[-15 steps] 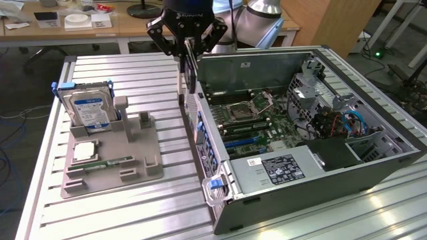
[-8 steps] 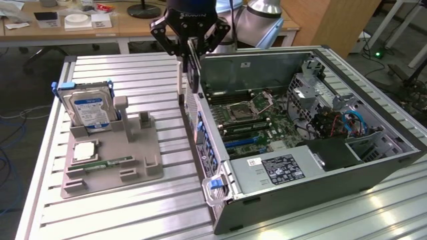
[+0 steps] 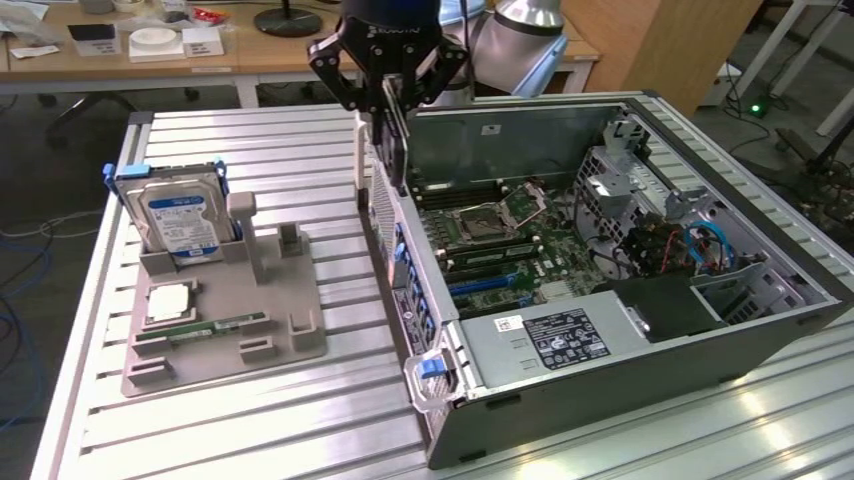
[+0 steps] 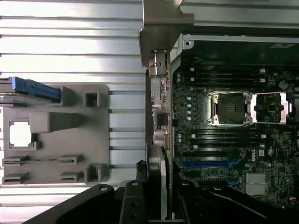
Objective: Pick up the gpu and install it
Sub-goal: 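Pick up the gpu and move the gpu toward the slot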
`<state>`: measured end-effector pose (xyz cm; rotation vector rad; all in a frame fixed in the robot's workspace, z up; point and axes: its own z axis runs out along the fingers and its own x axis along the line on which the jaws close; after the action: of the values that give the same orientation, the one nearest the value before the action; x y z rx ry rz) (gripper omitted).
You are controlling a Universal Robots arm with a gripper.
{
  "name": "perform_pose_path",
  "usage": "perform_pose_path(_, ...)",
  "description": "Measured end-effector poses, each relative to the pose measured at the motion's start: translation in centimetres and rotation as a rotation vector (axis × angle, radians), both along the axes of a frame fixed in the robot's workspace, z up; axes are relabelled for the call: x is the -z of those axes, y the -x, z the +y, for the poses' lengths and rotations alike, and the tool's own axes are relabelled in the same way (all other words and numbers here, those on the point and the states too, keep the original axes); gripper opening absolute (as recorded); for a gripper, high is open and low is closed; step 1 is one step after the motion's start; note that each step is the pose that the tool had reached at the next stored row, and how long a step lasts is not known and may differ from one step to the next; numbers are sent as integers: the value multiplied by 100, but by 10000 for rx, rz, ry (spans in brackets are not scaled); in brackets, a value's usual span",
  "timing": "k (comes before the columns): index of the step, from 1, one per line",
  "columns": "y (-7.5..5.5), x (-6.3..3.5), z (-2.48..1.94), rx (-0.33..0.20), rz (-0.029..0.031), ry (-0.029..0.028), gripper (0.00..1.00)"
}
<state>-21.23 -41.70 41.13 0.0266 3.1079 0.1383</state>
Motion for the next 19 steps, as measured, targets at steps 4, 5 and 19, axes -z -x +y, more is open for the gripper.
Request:
perform_pose_path(4,-31,0,0,-1,0,0,28)
perform_pose_path(5,-39,-1,0,-1,1,1,28)
perform_pose_path(19,-138,-1,0,0,1,0,28)
